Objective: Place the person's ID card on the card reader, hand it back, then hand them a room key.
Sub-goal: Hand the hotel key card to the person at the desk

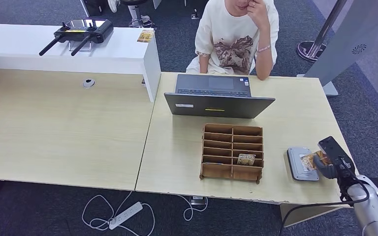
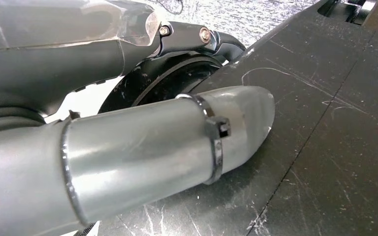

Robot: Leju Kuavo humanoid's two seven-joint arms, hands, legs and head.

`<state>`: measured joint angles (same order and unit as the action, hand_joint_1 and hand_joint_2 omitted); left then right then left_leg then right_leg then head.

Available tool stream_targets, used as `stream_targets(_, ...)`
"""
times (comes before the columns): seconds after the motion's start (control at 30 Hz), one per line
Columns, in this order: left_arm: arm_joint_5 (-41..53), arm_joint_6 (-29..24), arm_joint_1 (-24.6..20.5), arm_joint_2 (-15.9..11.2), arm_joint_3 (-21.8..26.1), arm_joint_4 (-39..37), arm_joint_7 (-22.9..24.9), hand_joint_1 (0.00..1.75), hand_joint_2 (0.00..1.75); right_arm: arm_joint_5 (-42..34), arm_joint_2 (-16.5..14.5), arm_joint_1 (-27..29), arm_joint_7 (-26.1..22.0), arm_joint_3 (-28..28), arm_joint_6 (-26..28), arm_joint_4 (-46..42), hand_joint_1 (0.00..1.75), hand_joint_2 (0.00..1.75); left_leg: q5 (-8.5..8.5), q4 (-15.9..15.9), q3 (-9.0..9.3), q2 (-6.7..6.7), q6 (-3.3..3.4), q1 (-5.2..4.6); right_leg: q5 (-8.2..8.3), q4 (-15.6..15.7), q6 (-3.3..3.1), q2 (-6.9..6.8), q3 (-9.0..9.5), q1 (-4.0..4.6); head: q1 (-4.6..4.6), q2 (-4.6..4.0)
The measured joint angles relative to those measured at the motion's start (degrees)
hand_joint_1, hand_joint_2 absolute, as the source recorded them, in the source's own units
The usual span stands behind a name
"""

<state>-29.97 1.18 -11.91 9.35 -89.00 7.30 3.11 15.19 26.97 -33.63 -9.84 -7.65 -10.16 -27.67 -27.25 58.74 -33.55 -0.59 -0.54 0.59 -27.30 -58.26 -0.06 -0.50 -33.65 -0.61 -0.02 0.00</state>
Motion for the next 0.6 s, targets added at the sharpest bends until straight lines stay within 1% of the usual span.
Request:
stream_targets(0.4,0.1,0.0,0.0,0.0,0.0,0.0,0.0,0.00,0.00,0.0,-0.2,0.0,-0.1,0.0,0.0,0.0,1.75,1.75,0.00,0.0,0.00,0.00,0.00,0.00,0.00,0.0,0.00,0.00,0.00,0.00,-0.01,0.00)
stream_targets(0.6,0.3,0.0,0.0,0.0,0.0,0.0,0.0,0.00,0.00,-1.9,-0.4,0.2,-2.4,1.5,-0.7,-0.6,1.75,1.75,0.00,0.0,0.00,-0.01,0.00,0.00,0.00,0.0,0.00,-0.01,0.00,0.00,-0.01,0.00)
